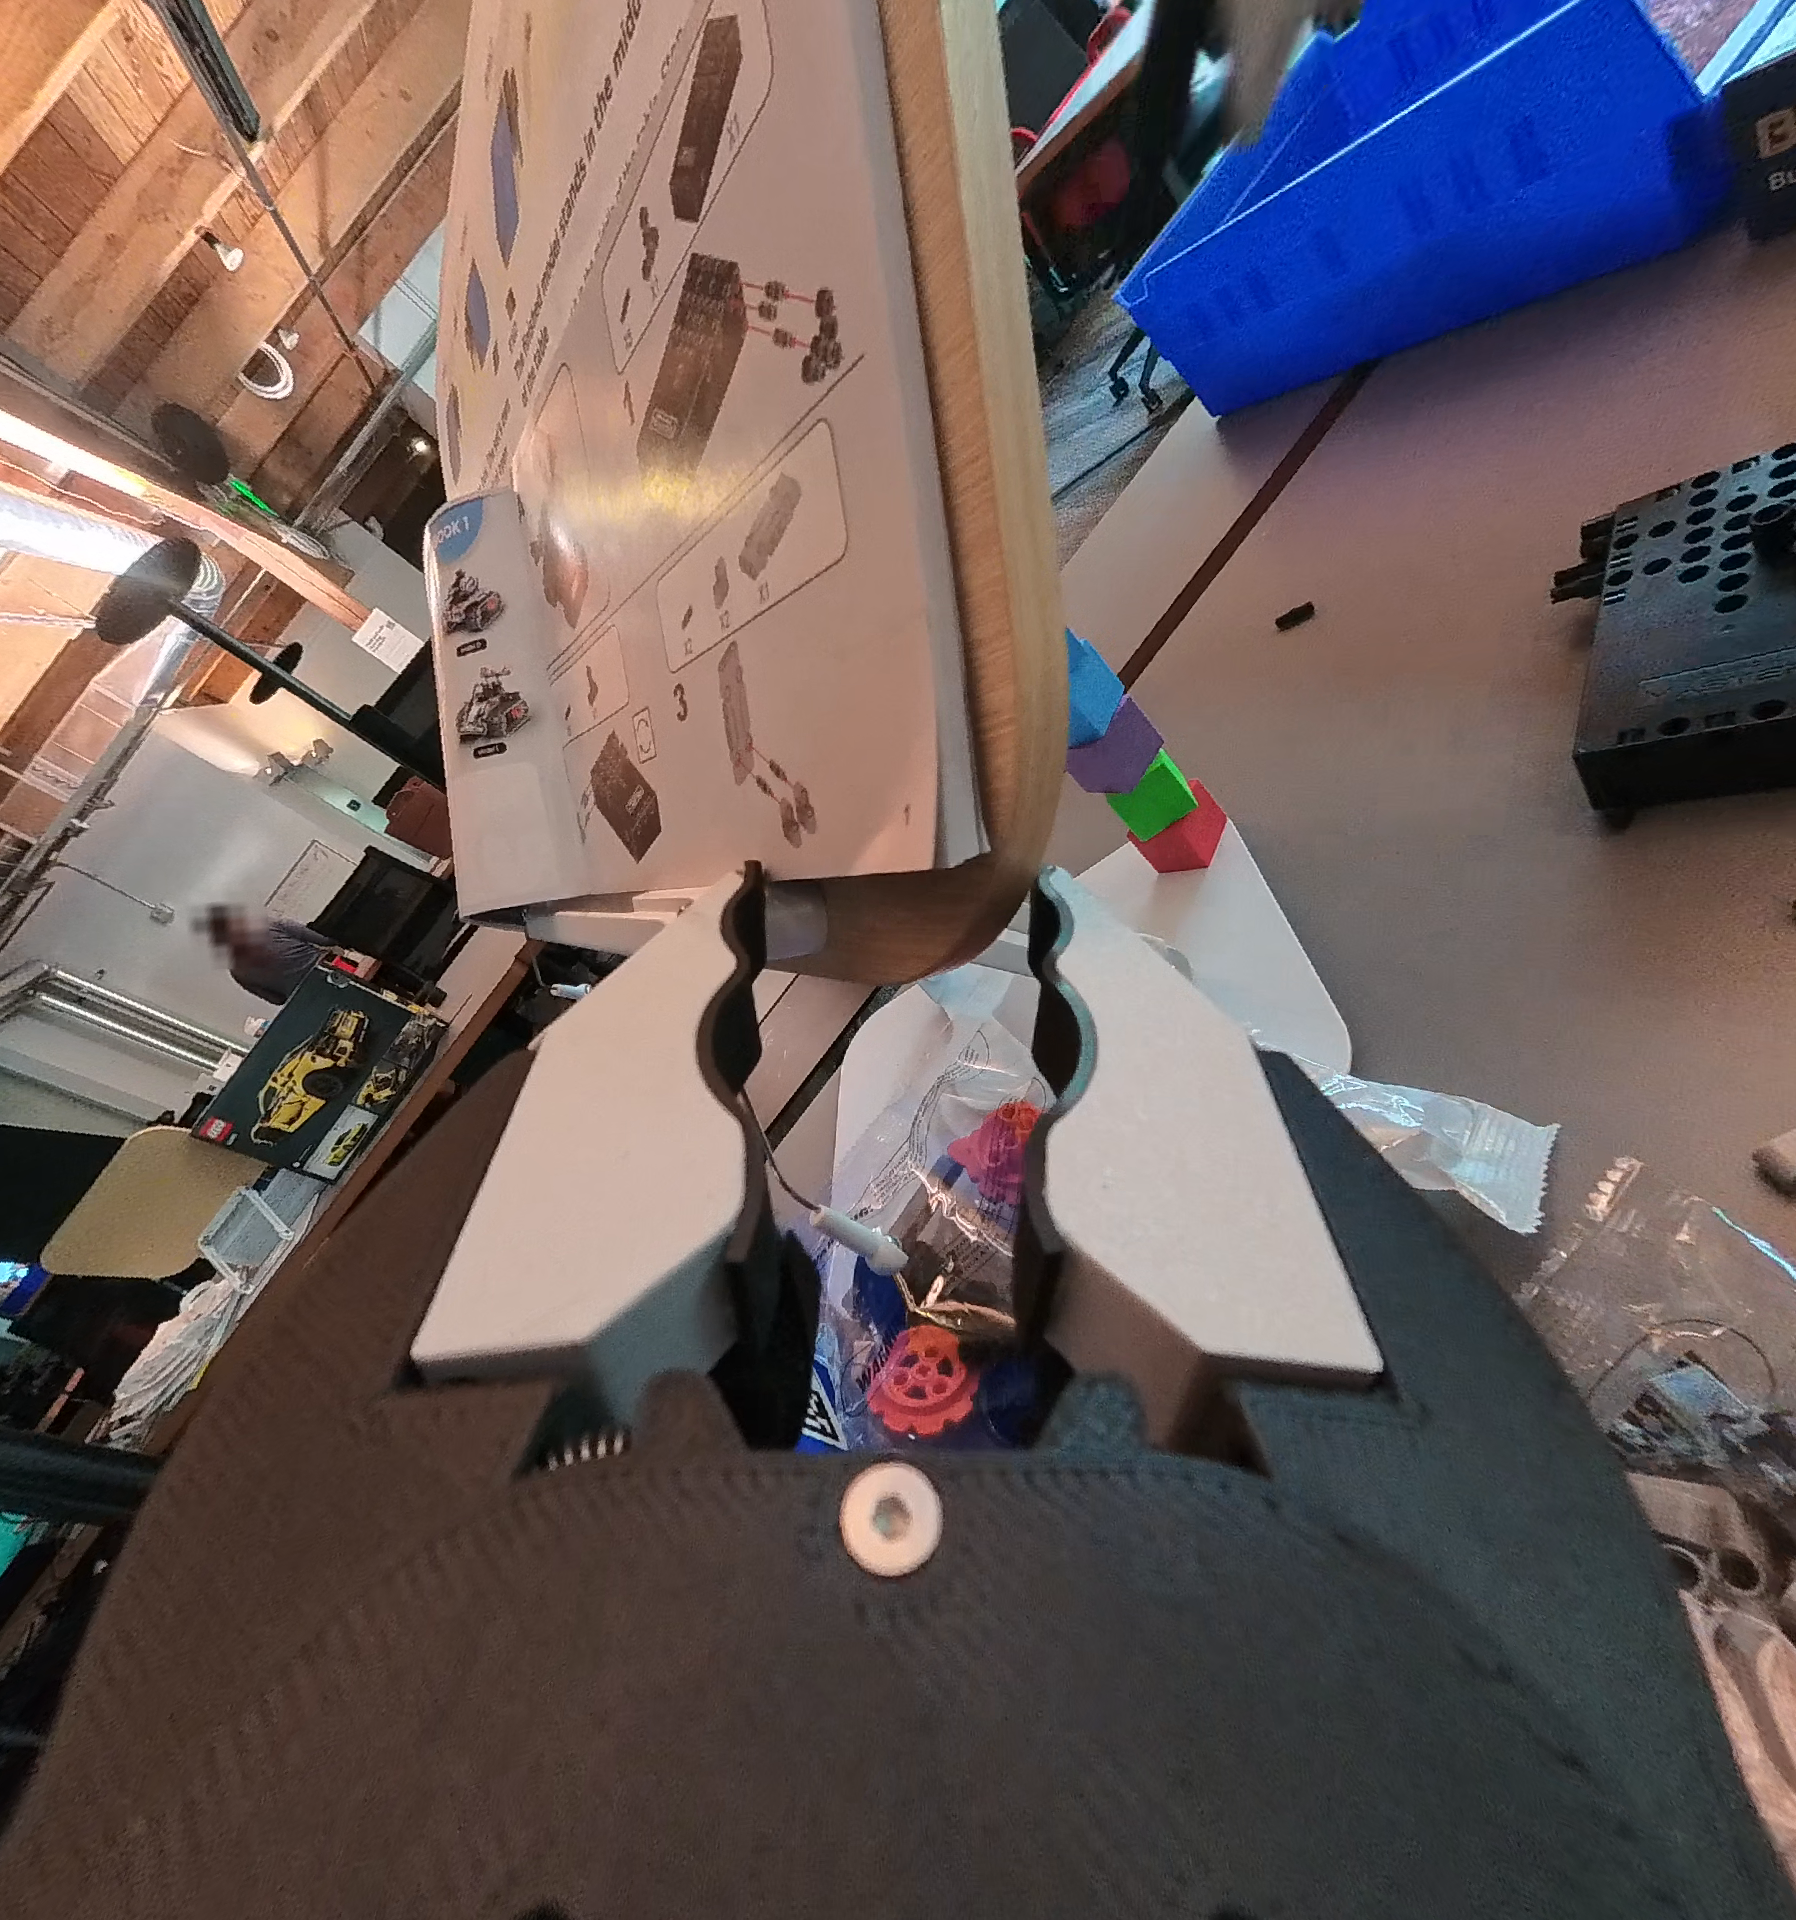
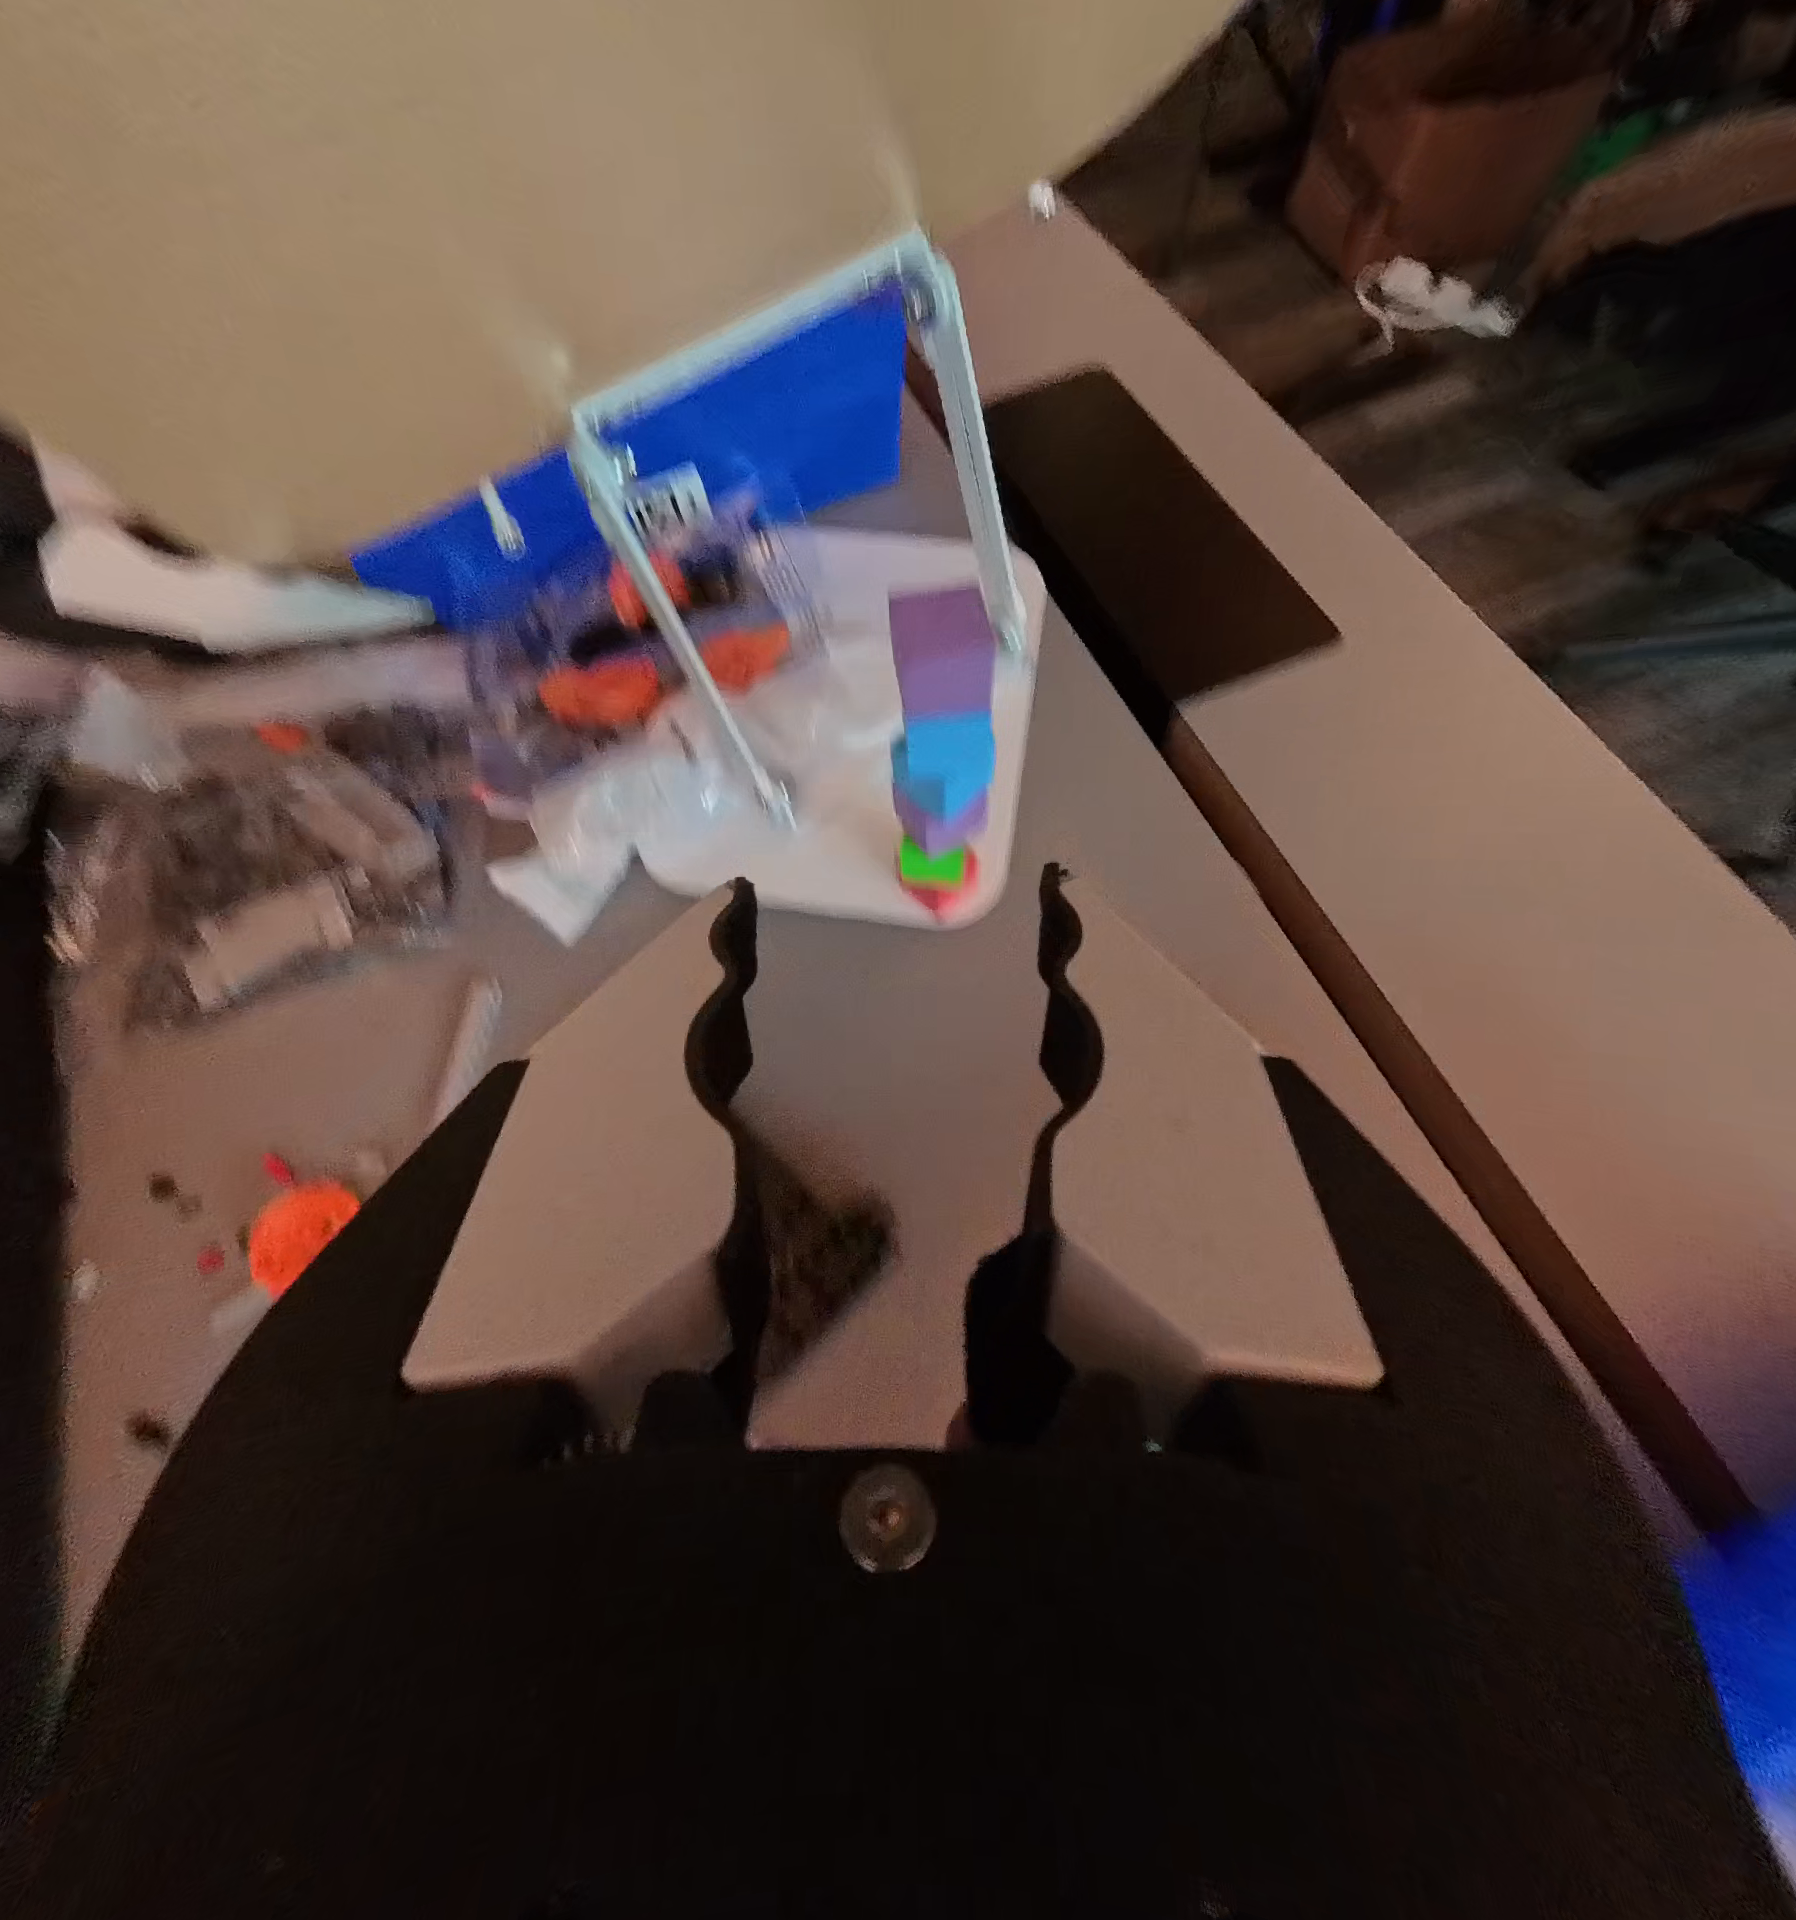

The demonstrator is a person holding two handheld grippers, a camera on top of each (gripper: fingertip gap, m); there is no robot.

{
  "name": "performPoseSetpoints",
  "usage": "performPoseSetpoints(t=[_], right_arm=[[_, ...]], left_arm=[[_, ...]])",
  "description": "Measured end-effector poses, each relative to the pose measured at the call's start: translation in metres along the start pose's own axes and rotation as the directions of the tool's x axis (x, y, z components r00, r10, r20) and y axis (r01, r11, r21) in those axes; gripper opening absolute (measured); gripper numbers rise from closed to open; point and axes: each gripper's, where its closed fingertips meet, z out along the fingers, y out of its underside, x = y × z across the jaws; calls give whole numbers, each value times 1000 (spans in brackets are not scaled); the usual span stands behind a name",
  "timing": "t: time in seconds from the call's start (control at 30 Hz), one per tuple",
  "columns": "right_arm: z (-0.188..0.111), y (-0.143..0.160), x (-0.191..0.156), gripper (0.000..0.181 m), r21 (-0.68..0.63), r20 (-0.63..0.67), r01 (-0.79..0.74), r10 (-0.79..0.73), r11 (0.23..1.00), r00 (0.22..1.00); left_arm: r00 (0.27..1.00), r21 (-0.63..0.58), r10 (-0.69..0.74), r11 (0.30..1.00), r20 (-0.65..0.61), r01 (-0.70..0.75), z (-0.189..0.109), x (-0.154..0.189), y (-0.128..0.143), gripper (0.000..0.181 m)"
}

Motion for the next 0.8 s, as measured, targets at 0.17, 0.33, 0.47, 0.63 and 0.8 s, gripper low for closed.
performPoseSetpoints(t=[0.17, 0.33, 0.47, 0.63, 0.8], right_arm=[[-95, 88, 24, 54, -379, -210, 32, -120, 925, 970], [-173, 182, 47, 50, -604, -238, -117, -37, 789, 971], [-197, 230, 57, 47, -715, -264, -183, -18, 675, 964], [-197, 254, 59, 25, -753, -269, -223, 20, 619, 963], [-181, 218, 56, 25, -673, -253, -178, 2, 718, 967]], left_arm=[[1000, 0, -2, 1000, 0, 2, 0, 0, 0, 49], [1000, -1, -4, 1000, 3, 4, 1, 0, -1, 49], [1000, -4, -3, 1000, 5, 3, 0, 0, 0, 50], [1000, -7, 1, 1000, 4, -1, 0, 0, 0, 50], [1000, -7, 0, 1000, 3, 0, 0, 0, 0, 50]])
